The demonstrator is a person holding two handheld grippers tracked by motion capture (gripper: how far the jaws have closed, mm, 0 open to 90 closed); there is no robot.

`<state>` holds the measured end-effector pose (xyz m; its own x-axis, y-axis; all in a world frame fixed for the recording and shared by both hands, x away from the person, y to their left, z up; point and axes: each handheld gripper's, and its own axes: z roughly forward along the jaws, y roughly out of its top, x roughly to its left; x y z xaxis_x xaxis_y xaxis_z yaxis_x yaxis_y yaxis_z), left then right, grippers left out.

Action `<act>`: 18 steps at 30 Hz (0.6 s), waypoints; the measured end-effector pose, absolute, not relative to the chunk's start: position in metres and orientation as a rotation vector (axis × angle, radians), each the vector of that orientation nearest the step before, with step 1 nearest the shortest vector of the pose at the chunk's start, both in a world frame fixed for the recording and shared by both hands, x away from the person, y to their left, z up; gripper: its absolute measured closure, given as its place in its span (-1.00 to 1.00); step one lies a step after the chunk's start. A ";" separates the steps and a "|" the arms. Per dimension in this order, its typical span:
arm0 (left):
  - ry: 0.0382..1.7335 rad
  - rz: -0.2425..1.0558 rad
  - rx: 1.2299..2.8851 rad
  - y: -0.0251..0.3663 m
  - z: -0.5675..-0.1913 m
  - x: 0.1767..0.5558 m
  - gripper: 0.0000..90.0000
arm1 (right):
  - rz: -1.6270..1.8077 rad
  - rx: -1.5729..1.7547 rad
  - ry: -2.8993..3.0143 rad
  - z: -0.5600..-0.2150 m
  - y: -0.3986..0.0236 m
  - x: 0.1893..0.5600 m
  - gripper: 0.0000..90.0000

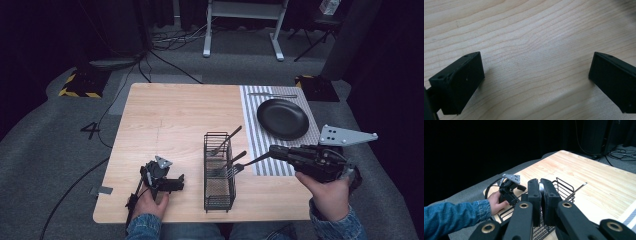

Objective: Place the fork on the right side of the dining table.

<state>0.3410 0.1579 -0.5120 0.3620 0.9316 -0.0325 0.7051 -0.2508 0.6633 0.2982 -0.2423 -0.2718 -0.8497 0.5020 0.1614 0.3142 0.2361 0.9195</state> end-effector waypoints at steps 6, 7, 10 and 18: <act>1.412 0.498 2.038 0.158 -0.512 0.341 -1.00 | 1.685 0.802 2.300 -0.267 -0.256 0.300 0.93; 1.412 0.498 2.038 0.158 -0.512 0.341 -1.00 | 1.688 0.813 2.284 -0.266 -0.262 0.300 0.93; 1.413 0.498 2.038 0.158 -0.512 0.341 -1.00 | 1.692 0.829 2.268 -0.265 -0.269 0.300 0.93; 1.412 0.498 2.038 0.158 -0.512 0.341 -1.00 | 1.725 0.887 2.222 -0.262 -0.291 0.307 0.93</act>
<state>0.3411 0.1580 -0.5120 0.3627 0.9313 -0.0323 0.7049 -0.2515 0.6633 0.3068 -0.2910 -0.2616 -0.8021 0.5610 0.2047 0.3374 0.1428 0.9305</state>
